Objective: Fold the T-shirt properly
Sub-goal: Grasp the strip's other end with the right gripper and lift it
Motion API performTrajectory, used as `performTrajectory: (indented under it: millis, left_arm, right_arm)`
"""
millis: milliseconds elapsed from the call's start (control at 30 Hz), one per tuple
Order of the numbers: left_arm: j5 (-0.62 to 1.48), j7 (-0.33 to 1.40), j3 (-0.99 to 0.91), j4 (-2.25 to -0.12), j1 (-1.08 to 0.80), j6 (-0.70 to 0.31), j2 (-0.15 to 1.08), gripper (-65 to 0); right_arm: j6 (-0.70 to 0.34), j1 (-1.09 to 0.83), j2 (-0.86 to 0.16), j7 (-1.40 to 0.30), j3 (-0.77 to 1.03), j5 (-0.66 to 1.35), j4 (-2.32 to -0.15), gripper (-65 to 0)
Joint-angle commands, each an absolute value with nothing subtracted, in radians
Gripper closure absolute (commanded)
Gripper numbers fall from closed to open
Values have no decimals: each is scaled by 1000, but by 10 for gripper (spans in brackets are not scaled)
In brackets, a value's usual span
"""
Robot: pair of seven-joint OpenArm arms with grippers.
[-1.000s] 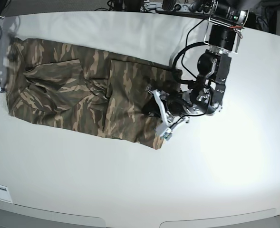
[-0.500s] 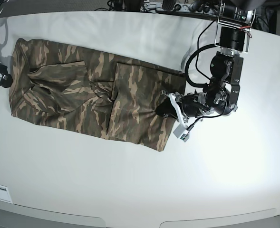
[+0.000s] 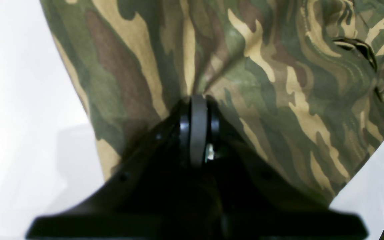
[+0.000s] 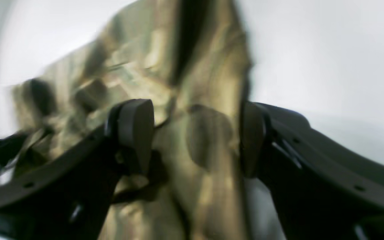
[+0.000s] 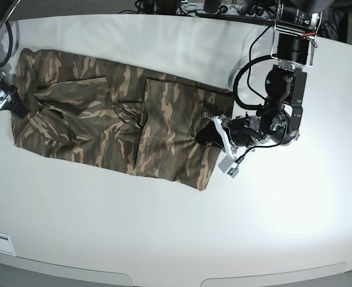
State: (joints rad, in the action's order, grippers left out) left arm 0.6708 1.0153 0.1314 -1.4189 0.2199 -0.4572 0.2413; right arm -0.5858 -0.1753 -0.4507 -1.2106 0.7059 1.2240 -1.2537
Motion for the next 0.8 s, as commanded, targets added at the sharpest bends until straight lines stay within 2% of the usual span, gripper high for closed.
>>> performTrajectory:
  millis: [0,100,167,600,700,767]
  left_arm:
    - [647,1055,132,-1425,231,-460,249,0]
    - [657,1055,132,-1425,231,-460,249,0]
    - [657,1055,132,-1425,231,-460,249,0]
    - [675,1055,132,-1425,231,-461,249,0]
    - [675,1055,132,-1425,231,-460,249,0]
    - [678,1055,132,-1425,231,-461,249,0]
  right_arm:
    - [-593,-180,-451,-1307,701,1222,-1253,-407]
    - [-639,-187,-444,-1396,700,1362,-1254,-407]
    - [-657,-191,-444,-1396,699,1421,-1255,-407]
    - [-674,-165,-443,-1362,588,1420,-1255,-399]
    - [-673,-143,-443,-1356,585,1414,-1255,-345]
    - [-674,-134,-443,-1351,583,1413,-1255,-280]
